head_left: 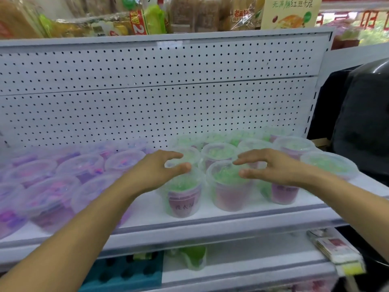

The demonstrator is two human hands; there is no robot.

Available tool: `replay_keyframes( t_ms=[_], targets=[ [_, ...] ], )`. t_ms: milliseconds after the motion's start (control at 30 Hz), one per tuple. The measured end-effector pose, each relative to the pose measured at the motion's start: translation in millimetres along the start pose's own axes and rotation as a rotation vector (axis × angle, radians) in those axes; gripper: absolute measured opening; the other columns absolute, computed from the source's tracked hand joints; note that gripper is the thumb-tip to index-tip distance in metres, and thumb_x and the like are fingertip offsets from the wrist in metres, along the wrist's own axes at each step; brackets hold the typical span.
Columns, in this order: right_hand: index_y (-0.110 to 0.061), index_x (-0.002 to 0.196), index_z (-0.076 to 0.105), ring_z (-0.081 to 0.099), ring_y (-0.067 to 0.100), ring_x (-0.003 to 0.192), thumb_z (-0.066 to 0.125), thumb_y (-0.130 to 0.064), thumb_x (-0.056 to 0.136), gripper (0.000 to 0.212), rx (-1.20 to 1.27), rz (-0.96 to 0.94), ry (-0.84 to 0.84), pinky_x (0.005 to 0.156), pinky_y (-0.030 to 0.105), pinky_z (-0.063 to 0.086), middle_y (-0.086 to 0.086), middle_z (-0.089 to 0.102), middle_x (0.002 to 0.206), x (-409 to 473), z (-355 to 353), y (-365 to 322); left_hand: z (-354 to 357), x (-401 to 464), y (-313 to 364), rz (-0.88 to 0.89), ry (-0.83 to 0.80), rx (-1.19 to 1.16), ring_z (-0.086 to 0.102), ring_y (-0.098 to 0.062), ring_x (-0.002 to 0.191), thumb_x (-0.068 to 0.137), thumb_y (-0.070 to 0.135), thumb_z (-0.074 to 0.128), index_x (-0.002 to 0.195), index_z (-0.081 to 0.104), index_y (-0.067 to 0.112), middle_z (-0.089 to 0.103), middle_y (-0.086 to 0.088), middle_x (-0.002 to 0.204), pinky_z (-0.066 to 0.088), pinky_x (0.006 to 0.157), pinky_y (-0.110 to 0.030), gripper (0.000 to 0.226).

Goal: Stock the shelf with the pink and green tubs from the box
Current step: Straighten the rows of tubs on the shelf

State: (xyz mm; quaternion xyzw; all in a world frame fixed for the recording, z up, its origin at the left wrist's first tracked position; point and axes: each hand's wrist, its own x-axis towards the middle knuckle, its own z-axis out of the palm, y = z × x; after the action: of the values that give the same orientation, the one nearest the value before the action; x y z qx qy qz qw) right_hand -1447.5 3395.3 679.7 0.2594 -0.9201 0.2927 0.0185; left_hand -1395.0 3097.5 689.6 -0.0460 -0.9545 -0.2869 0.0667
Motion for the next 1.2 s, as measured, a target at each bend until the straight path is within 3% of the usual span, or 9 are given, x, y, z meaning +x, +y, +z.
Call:
replay_keyframes(
  t_ms=[167, 300, 433, 600, 767, 900, 1000, 1067, 1200],
  targets=[
    [-0.044, 0.117, 0.061, 0.037, 0.0, 0.125, 0.072, -0.058, 0.069, 0.051, -0.27, -0.115, 0.027, 0.098, 0.018, 0.028, -0.024, 0.051, 0.128, -12.9, 18.2, -3.0, 12.6, -30.5, 4.9, -0.099, -0.014, 0.149, 0.044, -0.015, 0.128, 0.067, 0.059, 0.075, 0.133, 0.051, 0.031, 0.046, 0.007, 0.143, 0.035, 0.094, -0.028, 0.076],
    [-0.042, 0.115, 0.062, 0.045, 0.005, 0.121, 0.072, -0.058, 0.069, 0.05, -0.304, -0.094, -0.001, 0.1, 0.026, 0.037, -0.021, 0.055, 0.127, -11.3, 12.9, 5.1, 22.6, -29.8, 10.2, -0.073, 0.025, 0.153, 0.047, -0.016, 0.126, 0.069, 0.053, 0.077, 0.128, 0.056, 0.029, 0.05, 0.006, 0.139, 0.037, 0.095, -0.029, 0.067],
    [-0.035, 0.116, 0.065, 0.048, 0.005, 0.121, 0.076, -0.05, 0.071, 0.049, -0.239, -0.108, -0.016, 0.097, 0.02, 0.034, -0.017, 0.058, 0.127, -10.5, 10.9, 10.3, 21.4, -29.6, 2.3, -0.047, -0.014, 0.055, 0.046, -0.015, 0.129, 0.069, 0.048, 0.08, 0.119, 0.062, 0.03, 0.045, 0.008, 0.145, 0.036, 0.106, -0.031, 0.056],
    [-0.035, 0.123, 0.06, 0.045, 0.009, 0.127, 0.07, -0.051, 0.077, 0.05, -0.247, -0.099, -0.055, 0.104, 0.026, 0.035, -0.014, 0.051, 0.137, -12.8, 11.9, 7.3, 15.5, -30.7, -6.0, -0.022, -0.103, -0.047, 0.042, -0.014, 0.133, 0.064, 0.051, 0.08, 0.108, 0.065, 0.035, 0.043, 0.011, 0.145, 0.032, 0.112, -0.035, 0.049],
    [-0.029, 0.134, 0.052, 0.036, 0.009, 0.134, 0.058, -0.037, 0.091, 0.044, -0.108, -0.099, 0.163, 0.101, 0.015, 0.022, -0.009, 0.045, 0.141, -34.8, -27.3, 12.4, 24.6, -35.0, 0.6, 0.05, 0.012, 0.089, 0.033, -0.01, 0.137, 0.078, 0.044, 0.073, 0.12, 0.059, 0.034, 0.039, 0.009, 0.148, 0.024, 0.105, -0.023, 0.045],
    [-0.036, 0.126, 0.058, 0.043, 0.002, 0.124, 0.065, -0.042, 0.085, 0.042, -0.161, 0.073, 0.043, 0.096, 0.017, 0.026, -0.019, 0.05, 0.133, -63.3, -56.2, 48.6, 50.2, -30.4, 25.7, 0.201, 0.121, 0.152, 0.028, -0.012, 0.14, 0.083, 0.048, 0.067, 0.132, 0.054, 0.028, 0.039, 0.004, 0.15, 0.018, 0.112, -0.026, 0.054],
    [-0.037, 0.117, 0.063, 0.044, -0.004, 0.115, 0.074, -0.04, 0.078, 0.041, -0.263, 0.064, 0.021, 0.095, 0.013, 0.028, -0.025, 0.054, 0.122, -71.6, -47.1, 67.5, 73.1, -16.6, 44.6, 0.304, 0.092, 0.245, 0.034, -0.013, 0.139, 0.078, 0.064, 0.058, 0.133, 0.053, 0.033, 0.044, 0.004, 0.147, 0.021, 0.116, -0.038, 0.063],
    [-0.035, 0.112, 0.066, 0.051, 0.002, 0.117, 0.073, -0.032, 0.08, 0.033, -0.224, 0.016, 0.113, 0.099, 0.02, 0.035, -0.018, 0.061, 0.122, -69.1, -38.9, 75.8, 86.0, -10.0, 56.7, 0.302, 0.063, 0.283, 0.037, -0.012, 0.136, 0.083, 0.058, 0.059, 0.132, 0.053, 0.037, 0.046, 0.009, 0.145, 0.024, 0.113, -0.046, 0.053],
    [-0.034, 0.114, 0.066, 0.053, 0.008, 0.12, 0.069, -0.031, 0.084, 0.03, -0.22, 0.007, 0.106, 0.103, 0.029, 0.04, -0.015, 0.061, 0.126, -63.7, -32.5, 83.4, 94.1, -2.5, 69.1, 0.278, 0.091, 0.264, 0.053, -0.013, 0.12, 0.084, 0.047, 0.064, 0.121, 0.062, 0.034, 0.06, 0.014, 0.129, 0.04, 0.101, -0.036, 0.039]
  ],
)
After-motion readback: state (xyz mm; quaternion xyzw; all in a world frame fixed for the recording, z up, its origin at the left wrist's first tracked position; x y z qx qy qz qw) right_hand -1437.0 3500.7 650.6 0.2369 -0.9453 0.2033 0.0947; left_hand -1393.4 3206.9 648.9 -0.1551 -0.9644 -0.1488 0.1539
